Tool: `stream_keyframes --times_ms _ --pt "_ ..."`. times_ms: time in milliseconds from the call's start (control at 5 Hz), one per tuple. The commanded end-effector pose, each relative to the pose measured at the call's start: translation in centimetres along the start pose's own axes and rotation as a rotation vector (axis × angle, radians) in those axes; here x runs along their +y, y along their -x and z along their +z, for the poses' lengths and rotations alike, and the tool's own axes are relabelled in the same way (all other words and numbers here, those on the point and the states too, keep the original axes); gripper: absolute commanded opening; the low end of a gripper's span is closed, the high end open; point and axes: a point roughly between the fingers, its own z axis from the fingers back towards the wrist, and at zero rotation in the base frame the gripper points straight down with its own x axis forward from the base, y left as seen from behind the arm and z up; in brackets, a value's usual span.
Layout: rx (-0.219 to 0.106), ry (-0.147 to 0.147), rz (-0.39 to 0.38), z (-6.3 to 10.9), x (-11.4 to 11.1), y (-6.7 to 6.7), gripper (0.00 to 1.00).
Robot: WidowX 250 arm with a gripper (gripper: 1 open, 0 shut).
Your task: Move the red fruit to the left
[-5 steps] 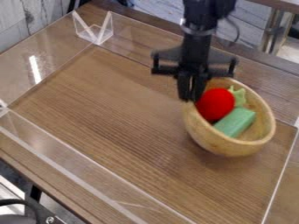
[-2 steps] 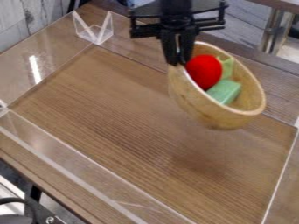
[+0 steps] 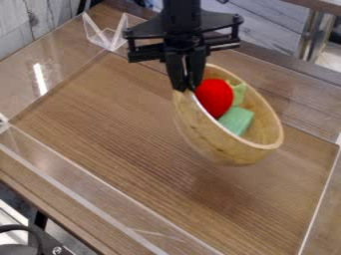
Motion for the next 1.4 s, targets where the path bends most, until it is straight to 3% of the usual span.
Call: stream_keyframes --times_ms 0,200,400,600,1000,1200 --pt "-0.032 0.032 -0.009 0.8 -1.0 2.2 0.00" --pt "-0.030 0.030 0.013 0.0 -2.6 3.8 0.00" --pt "-0.026 0.008 0.029 -1.1 -2.7 4.1 1.00" --pt "-0.025 -0.004 0.044 -1.6 -2.5 3.9 0.00" --pt "-0.019 -0.013 0.012 -2.9 -4.0 5.7 0.00" --pt "-0.001 0.004 -0.018 -2.5 -5.6 5.6 0.00"
